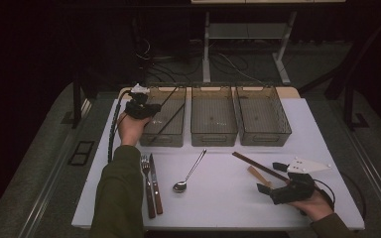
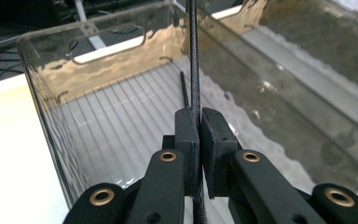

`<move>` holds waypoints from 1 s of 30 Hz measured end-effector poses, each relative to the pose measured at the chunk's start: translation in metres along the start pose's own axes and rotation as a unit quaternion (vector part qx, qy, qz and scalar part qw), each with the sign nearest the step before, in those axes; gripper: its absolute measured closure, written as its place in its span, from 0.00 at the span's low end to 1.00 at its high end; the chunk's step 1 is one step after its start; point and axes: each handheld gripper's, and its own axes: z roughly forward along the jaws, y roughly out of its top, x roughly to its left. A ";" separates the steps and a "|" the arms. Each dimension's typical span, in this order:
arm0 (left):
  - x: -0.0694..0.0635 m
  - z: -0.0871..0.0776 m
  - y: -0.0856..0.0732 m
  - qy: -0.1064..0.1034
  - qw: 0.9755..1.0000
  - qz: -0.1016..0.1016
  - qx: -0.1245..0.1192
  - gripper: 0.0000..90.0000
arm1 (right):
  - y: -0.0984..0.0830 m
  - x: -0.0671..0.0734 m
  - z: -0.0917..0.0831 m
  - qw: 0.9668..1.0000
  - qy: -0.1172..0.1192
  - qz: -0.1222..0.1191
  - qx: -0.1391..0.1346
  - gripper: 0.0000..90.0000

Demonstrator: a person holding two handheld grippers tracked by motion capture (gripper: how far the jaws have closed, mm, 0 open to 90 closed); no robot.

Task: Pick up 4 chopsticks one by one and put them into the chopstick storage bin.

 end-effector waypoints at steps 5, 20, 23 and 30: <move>-0.002 0.002 -0.001 0.007 1.000 0.004 0.003 0.89 | 0.000 0.000 0.000 1.000 0.000 0.000 -0.001 0.01; -0.008 -0.007 0.003 -0.005 1.000 0.017 -0.002 0.67 | 0.000 0.000 0.000 1.000 -0.001 0.001 -0.001 0.02; -0.010 -0.010 0.003 -0.007 1.000 0.028 -0.002 0.62 | 0.000 0.000 0.000 1.000 -0.001 0.001 -0.001 0.02; -0.017 -0.020 0.000 -0.030 0.999 0.034 -0.001 0.52 | 0.000 0.000 0.000 1.000 -0.001 0.001 -0.001 0.02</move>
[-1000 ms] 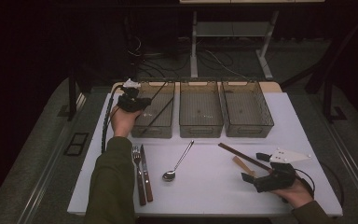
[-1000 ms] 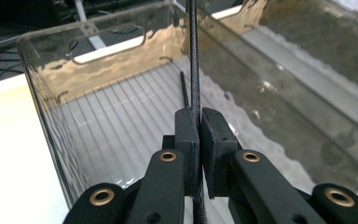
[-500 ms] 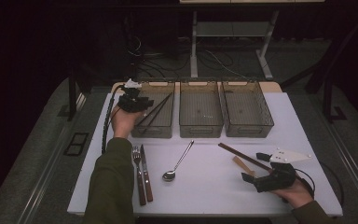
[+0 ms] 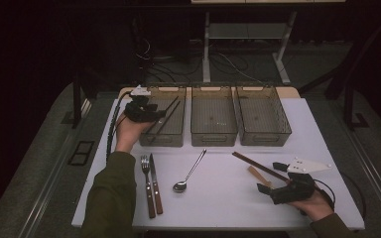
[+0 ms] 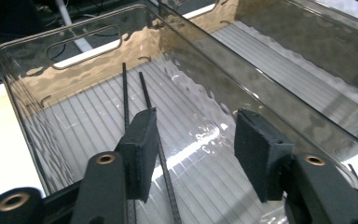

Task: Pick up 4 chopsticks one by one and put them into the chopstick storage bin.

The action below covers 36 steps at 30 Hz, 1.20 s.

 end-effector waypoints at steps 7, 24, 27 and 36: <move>-0.013 -0.009 -0.002 -0.030 0.999 0.013 0.001 0.44 | 0.000 0.000 0.000 1.000 -0.001 -0.002 0.000 0.02; -0.054 -0.035 -0.022 -0.078 0.996 0.039 -0.020 0.29 | 0.000 0.000 0.000 1.000 -0.002 -0.001 0.001 0.02; -0.061 -0.038 -0.030 -0.082 0.995 0.044 -0.021 0.26 | 0.000 0.000 0.000 1.000 -0.002 -0.001 0.001 0.01; -0.078 -0.045 -0.057 -0.086 0.995 0.037 -0.035 0.16 | 0.000 0.000 0.000 1.000 -0.002 0.000 0.001 0.02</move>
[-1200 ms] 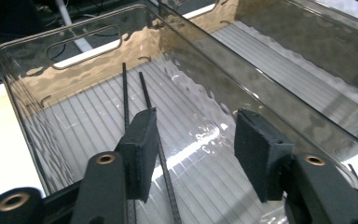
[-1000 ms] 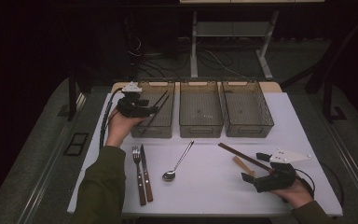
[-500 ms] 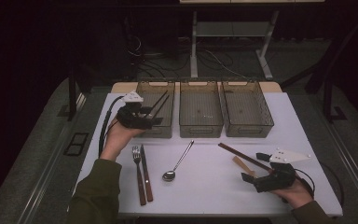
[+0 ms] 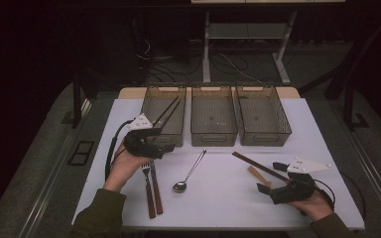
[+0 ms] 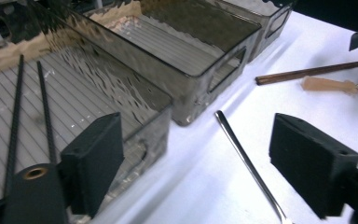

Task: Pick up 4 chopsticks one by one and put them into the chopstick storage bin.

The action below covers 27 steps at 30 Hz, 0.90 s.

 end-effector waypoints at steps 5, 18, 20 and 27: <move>-0.011 -0.003 -0.013 0.003 1.000 0.002 -0.002 0.10 | 0.000 0.000 -0.001 1.000 0.001 0.000 -0.001 0.01; -0.042 -0.013 -0.046 -0.030 0.999 0.020 -0.009 0.00 | 0.000 0.001 -0.001 1.000 0.003 0.002 0.001 0.02; -0.045 -0.015 -0.051 -0.033 0.999 0.022 -0.010 0.00 | 0.000 0.001 -0.001 1.000 0.002 0.002 0.001 0.01; -0.051 -0.020 -0.066 -0.039 0.999 0.033 -0.016 0.00 | 0.001 -0.001 -0.002 1.000 0.005 0.005 0.008 0.01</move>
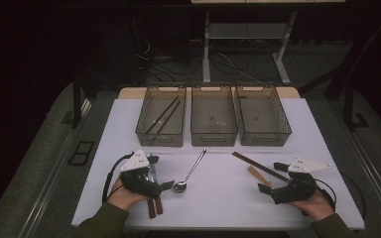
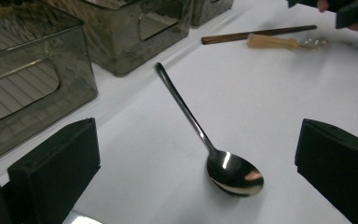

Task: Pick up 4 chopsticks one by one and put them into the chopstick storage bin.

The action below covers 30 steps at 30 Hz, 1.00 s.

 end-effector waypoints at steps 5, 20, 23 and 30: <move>0.001 0.000 -0.007 -0.006 1.000 -0.007 0.005 0.00 | 0.002 -0.002 -0.002 1.000 -0.001 -0.002 0.007 0.01; -0.001 0.001 -0.006 -0.004 1.000 0.001 0.015 0.00 | 0.014 -0.007 -0.003 0.999 0.001 -0.019 0.047 0.02; 0.000 0.001 -0.006 -0.006 1.000 0.000 0.015 0.00 | 0.017 -0.010 -0.005 0.998 -0.005 -0.020 0.051 0.02; 0.000 0.002 -0.007 -0.005 1.000 -0.001 0.016 0.00 | 0.021 -0.017 -0.007 0.997 -0.023 -0.033 0.066 0.02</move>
